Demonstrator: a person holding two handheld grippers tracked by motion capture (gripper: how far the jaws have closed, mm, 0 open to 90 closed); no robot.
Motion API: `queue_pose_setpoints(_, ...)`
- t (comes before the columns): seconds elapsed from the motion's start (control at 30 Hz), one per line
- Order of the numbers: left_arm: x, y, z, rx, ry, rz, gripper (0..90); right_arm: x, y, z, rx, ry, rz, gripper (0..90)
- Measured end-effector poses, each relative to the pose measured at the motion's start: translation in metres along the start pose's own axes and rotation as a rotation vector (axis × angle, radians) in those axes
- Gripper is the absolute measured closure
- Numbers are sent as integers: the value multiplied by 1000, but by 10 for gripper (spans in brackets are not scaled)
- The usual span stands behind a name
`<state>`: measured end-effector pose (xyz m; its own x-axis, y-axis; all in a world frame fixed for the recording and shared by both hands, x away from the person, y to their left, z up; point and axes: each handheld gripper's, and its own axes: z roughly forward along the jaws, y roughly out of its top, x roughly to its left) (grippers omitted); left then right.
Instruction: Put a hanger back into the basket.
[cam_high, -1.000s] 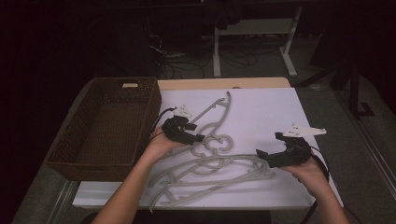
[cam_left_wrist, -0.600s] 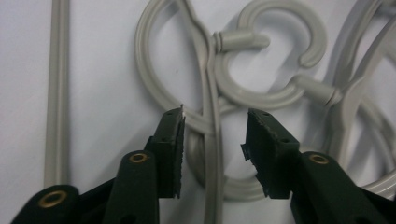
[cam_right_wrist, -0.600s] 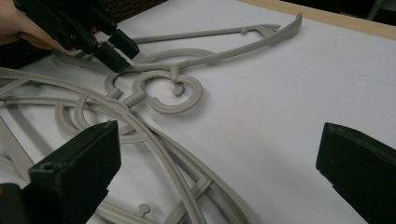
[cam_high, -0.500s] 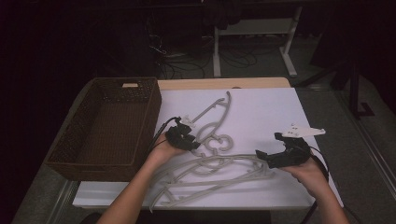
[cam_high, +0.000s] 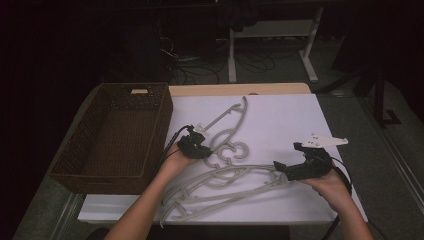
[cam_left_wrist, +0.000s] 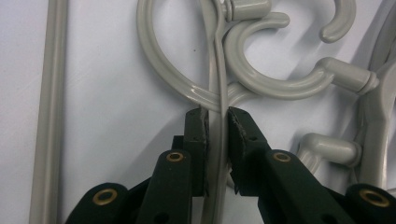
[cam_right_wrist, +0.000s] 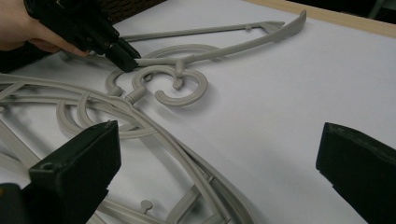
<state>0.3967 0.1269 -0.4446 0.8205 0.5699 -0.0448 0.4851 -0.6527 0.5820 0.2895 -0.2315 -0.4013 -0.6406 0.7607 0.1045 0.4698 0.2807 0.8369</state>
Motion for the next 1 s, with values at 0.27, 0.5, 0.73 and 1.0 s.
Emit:
queue_pose_setpoints(0.27,-3,12,-6,-2,36,22,799,-2,0,0,-8,0,2,1)
queue_pose_setpoints(0.5,-5,26,-16,-31,48,33,800,-2,0,-1,-8,-3,6,1)
queue_pose_setpoints(0.73,2,25,-12,-44,8,-27,801,-3,0,-2,-11,-4,5,1)
queue_pose_setpoints(1.0,4,26,-17,-101,-51,-70,820,-3,0,-2,-8,-5,6,1)
